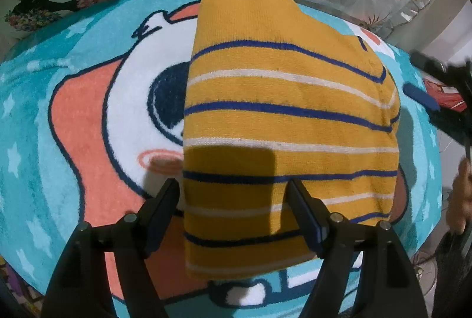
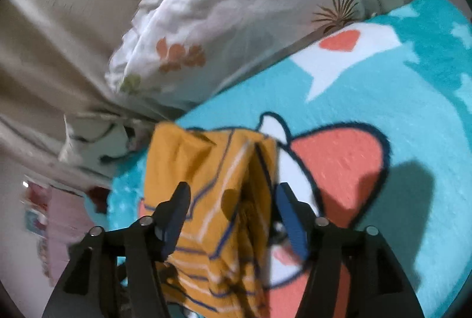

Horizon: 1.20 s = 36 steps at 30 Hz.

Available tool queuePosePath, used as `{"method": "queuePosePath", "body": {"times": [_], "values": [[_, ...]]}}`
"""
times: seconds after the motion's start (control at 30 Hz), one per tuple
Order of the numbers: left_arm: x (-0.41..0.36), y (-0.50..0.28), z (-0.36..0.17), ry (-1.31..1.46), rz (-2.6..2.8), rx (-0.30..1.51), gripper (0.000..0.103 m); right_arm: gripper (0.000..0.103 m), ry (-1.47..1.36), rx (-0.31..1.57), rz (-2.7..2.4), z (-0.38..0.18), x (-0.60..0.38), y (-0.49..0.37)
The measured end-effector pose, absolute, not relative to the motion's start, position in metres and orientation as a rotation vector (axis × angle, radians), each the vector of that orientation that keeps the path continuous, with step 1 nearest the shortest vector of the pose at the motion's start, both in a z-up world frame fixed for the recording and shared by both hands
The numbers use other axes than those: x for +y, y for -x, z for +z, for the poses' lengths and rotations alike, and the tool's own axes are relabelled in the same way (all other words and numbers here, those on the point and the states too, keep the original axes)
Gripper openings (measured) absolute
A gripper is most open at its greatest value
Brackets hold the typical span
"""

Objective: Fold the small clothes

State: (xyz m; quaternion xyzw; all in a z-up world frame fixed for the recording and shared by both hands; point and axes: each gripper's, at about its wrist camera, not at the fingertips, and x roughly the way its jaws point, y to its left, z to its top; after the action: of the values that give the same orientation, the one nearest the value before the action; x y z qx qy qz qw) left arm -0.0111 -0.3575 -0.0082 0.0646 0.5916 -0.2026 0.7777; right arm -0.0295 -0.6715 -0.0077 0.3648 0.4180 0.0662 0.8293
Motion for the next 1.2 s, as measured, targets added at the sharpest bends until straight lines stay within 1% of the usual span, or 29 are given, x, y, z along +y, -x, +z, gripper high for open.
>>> {"method": "queuePosePath", "body": {"times": [0.23,0.27,0.3,0.33,0.37,0.4,0.47,0.57,0.63,0.67,0.77,0.8,0.83,0.87,0.9,0.97,1.07,1.2], "values": [[-0.36,0.017,0.004,-0.156,-0.424,1.241,0.075,0.066,-0.892,0.969,0.246,-0.041,-0.672,-0.021],[-0.36,0.017,0.005,-0.155,-0.422,1.234,0.075,0.064,-0.918,1.006,0.285,-0.051,-0.667,-0.03],[-0.36,0.018,0.007,-0.153,-0.419,1.228,0.075,0.046,-0.937,1.029,0.303,-0.058,-0.664,-0.034],[-0.359,0.018,0.009,-0.15,-0.414,1.221,0.075,0.04,-0.967,1.065,0.324,-0.068,-0.659,-0.042],[-0.357,0.019,0.011,-0.146,-0.411,1.213,0.075,0.03,-0.978,1.074,0.34,-0.069,-0.656,-0.047],[-0.355,0.019,0.013,-0.143,-0.406,1.201,0.075,0.022,-0.976,1.049,0.354,-0.063,-0.655,-0.05],[-0.353,0.019,0.016,-0.144,-0.393,1.182,0.075,0.019,-0.902,0.959,0.369,-0.031,-0.652,-0.051],[-0.356,0.015,0.009,-0.145,-0.369,1.191,0.075,0.009,-0.717,0.834,0.364,0.018,-0.638,-0.044],[-0.357,0.014,-0.001,-0.131,-0.368,1.213,0.075,0.009,-0.548,0.792,0.315,0.036,-0.621,-0.039],[-0.359,0.012,-0.004,-0.13,-0.368,1.219,0.075,0.009,-0.472,0.802,0.268,0.034,-0.614,-0.039],[-0.363,0.01,-0.012,-0.139,-0.364,1.234,0.075,0.01,-0.337,0.884,0.137,0.005,-0.61,-0.045],[-0.363,0.01,-0.013,-0.135,-0.368,1.238,0.075,0.012,-0.323,0.918,0.101,-0.009,-0.613,-0.048],[-0.364,0.01,-0.014,-0.137,-0.37,1.241,0.076,0.016,-0.348,0.951,0.07,-0.024,-0.621,-0.049],[-0.365,0.009,-0.014,-0.145,-0.368,1.241,0.077,0.024,-0.368,0.959,0.053,-0.029,-0.625,-0.049],[-0.364,0.006,-0.016,-0.15,-0.366,1.242,0.078,0.027,-0.394,0.96,0.025,-0.033,-0.632,-0.048],[-0.362,0.006,-0.016,-0.15,-0.369,1.248,0.078,0.027,-0.437,0.943,-0.008,-0.031,-0.648,-0.043],[-0.361,0.008,-0.005,-0.142,-0.388,1.256,0.078,0.027,-0.473,0.898,-0.016,-0.012,-0.663,-0.033],[-0.356,0.014,0.029,-0.106,-0.426,1.149,0.078,0.027,-0.545,0.815,0.132,0.023,-0.657,-0.005]]}}
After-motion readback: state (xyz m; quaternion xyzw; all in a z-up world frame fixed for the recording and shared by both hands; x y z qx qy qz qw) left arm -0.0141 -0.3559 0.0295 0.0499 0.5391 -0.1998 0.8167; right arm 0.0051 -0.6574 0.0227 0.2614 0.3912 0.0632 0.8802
